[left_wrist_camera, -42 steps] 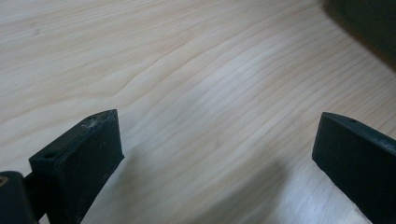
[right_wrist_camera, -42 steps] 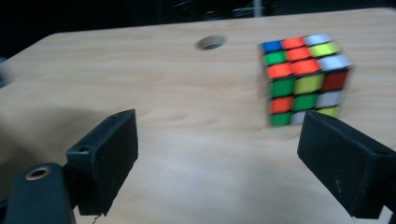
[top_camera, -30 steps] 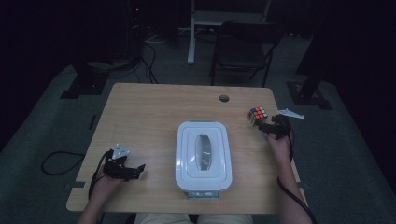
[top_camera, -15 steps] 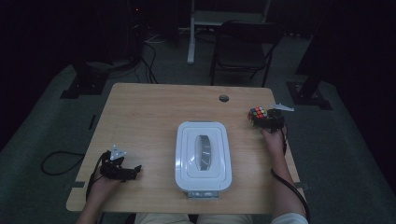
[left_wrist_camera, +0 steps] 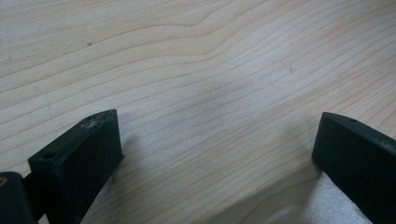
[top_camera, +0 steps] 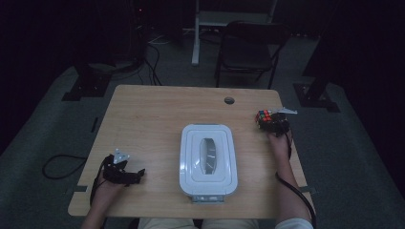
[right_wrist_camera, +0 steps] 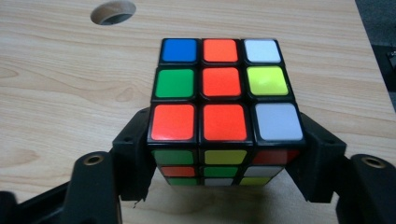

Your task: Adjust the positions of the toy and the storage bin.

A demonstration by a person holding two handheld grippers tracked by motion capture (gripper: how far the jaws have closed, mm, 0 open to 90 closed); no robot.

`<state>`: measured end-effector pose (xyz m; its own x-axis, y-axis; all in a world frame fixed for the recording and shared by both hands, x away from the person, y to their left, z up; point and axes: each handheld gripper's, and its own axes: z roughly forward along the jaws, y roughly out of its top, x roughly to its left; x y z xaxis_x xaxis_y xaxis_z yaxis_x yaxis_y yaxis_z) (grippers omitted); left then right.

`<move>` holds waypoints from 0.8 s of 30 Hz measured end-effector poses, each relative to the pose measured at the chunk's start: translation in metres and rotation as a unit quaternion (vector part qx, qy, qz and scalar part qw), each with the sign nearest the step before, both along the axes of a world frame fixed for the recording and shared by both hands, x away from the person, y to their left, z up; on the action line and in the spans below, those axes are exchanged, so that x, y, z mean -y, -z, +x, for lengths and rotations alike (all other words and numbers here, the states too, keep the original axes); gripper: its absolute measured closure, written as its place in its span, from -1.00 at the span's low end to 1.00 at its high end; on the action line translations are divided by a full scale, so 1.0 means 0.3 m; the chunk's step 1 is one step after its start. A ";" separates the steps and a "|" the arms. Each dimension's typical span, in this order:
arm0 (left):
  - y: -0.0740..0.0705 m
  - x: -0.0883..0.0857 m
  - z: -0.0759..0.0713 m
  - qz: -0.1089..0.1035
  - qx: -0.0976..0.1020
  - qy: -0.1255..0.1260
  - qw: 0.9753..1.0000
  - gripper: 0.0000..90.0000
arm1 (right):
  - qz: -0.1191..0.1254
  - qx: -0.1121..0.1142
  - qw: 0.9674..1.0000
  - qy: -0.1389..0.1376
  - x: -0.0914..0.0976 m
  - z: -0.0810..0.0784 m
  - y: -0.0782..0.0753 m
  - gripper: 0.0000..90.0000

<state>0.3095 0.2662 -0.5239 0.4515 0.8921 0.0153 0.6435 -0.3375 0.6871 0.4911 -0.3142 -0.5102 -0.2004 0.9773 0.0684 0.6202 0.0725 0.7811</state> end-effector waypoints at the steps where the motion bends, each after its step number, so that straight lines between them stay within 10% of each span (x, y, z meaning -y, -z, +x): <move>1: 0.000 0.000 0.000 0.000 0.000 0.000 1.000 -0.95 | 0.001 0.000 1.000 -0.005 0.000 -0.003 -0.003 -0.25; 24: 0.000 -0.002 0.004 0.000 -0.001 0.007 1.000 -0.95 | -0.019 0.014 1.000 0.004 0.031 -0.307 -0.078 -0.25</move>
